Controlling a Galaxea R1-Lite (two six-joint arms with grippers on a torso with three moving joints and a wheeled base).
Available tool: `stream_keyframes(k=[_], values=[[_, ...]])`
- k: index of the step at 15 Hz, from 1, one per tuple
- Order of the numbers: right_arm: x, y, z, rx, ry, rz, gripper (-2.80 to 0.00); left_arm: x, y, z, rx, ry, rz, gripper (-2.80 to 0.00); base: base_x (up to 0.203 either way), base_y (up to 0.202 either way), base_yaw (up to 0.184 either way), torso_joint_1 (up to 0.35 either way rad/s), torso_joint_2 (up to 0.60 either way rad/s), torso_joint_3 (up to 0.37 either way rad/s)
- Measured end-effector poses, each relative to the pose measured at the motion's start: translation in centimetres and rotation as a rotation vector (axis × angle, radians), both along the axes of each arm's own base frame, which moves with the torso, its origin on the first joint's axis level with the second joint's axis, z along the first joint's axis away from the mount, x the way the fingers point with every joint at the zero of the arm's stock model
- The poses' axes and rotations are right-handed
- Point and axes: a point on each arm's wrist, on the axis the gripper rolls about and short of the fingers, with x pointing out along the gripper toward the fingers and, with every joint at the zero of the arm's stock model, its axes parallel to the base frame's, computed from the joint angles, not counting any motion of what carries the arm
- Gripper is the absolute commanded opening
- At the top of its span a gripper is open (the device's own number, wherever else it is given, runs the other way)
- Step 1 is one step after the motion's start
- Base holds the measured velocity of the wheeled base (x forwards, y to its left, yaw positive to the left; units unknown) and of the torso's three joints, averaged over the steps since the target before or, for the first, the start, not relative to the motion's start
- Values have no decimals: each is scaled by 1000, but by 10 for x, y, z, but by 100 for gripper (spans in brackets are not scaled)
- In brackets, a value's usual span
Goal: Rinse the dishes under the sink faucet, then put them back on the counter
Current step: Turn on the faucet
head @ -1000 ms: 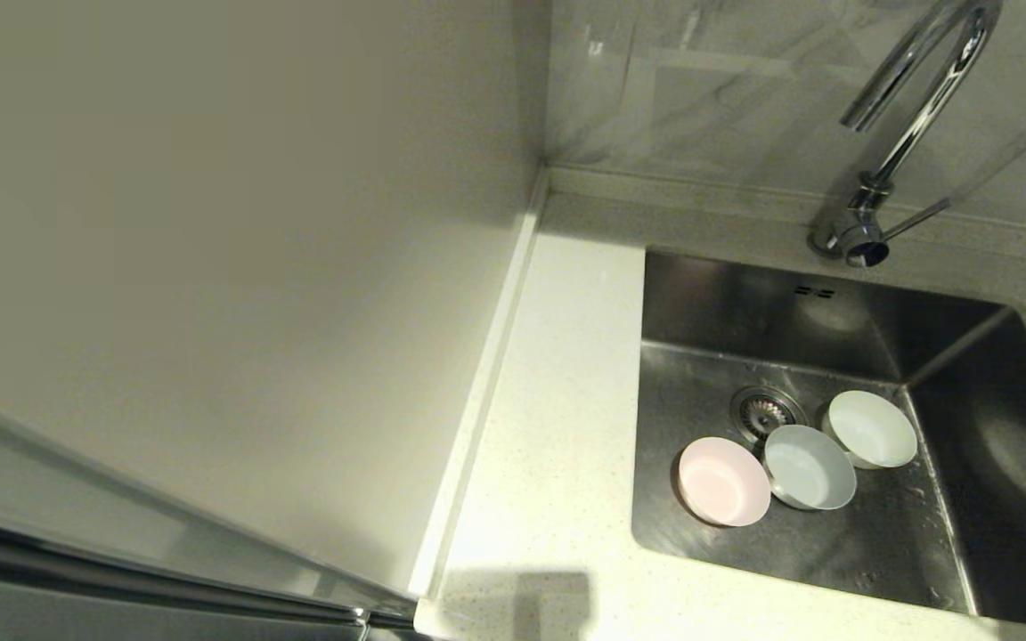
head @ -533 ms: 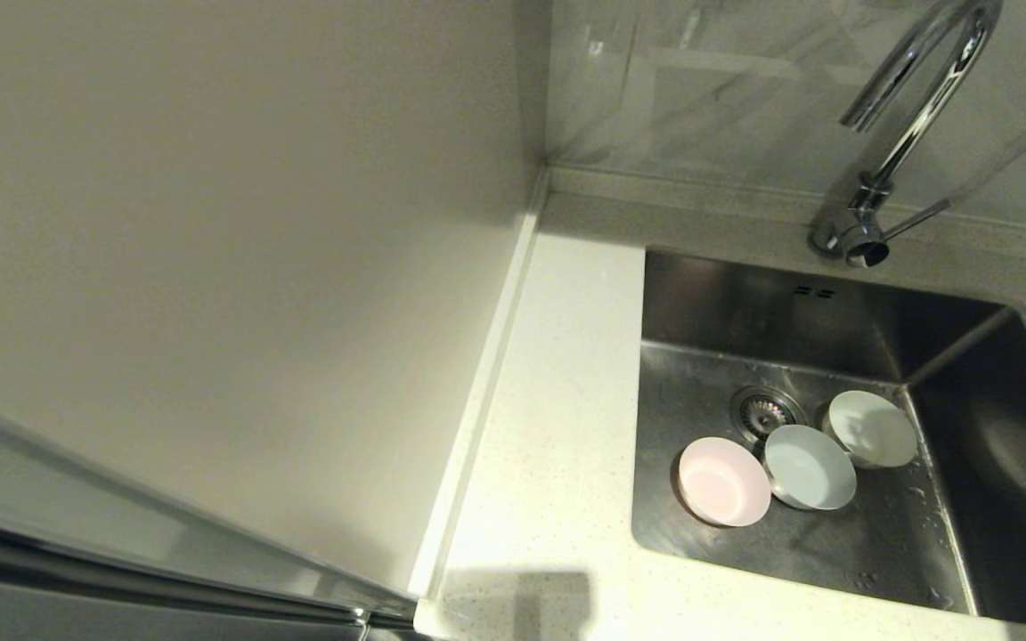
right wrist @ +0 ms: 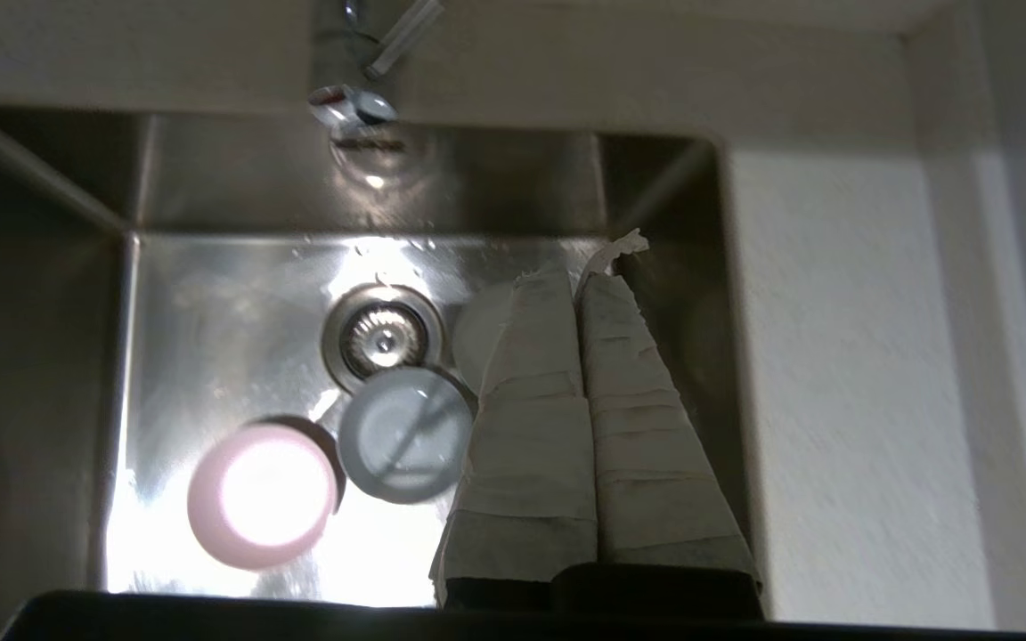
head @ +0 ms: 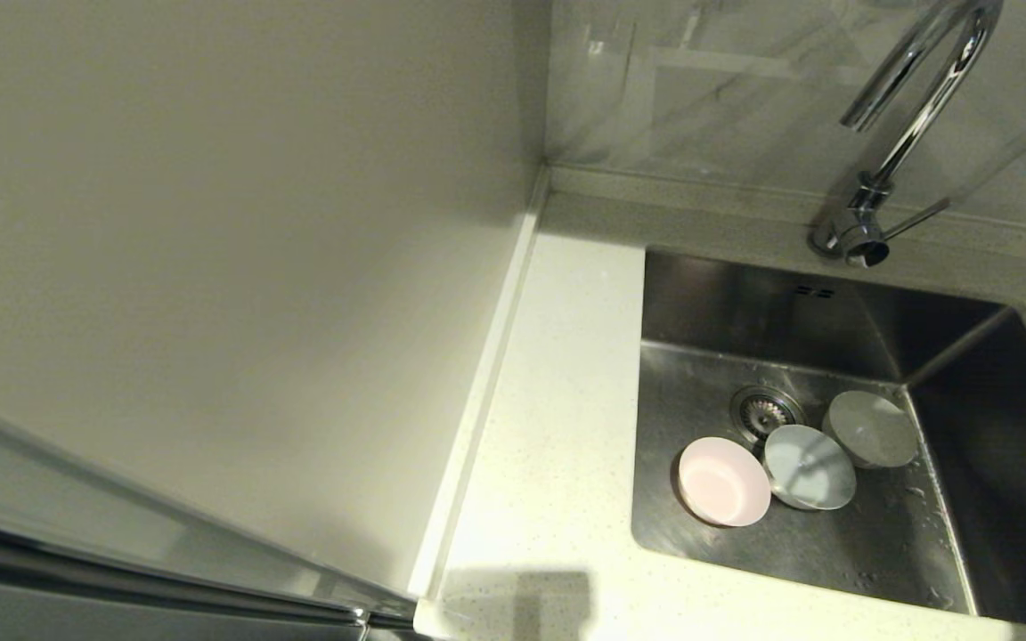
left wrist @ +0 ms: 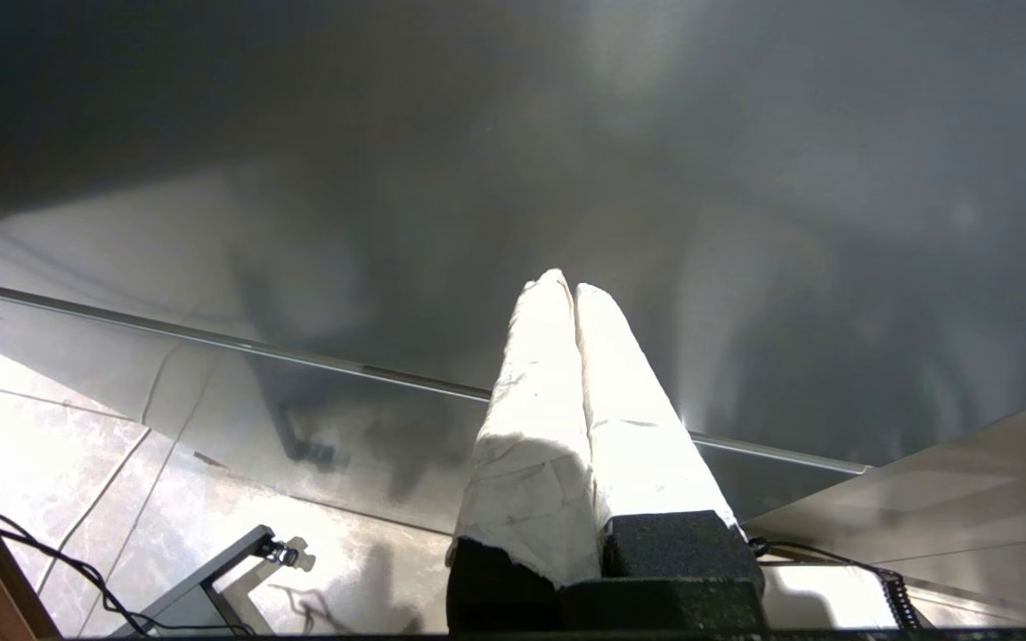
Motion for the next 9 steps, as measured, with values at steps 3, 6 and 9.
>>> stream_keyframes(k=[3,6,9], values=[[42,4,15,-15,-60,7,-280,0,0,0,0,0,-1,-280,0,0,0,0,0,0],[73,3,13,-13,-56,-16,-280,0,0,0,0,0,0,-280,0,0,0,0,0,0],[98,-1,8,29,-58,-51,-280,0,0,0,0,0,0,-280,0,0,0,0,0,0]])
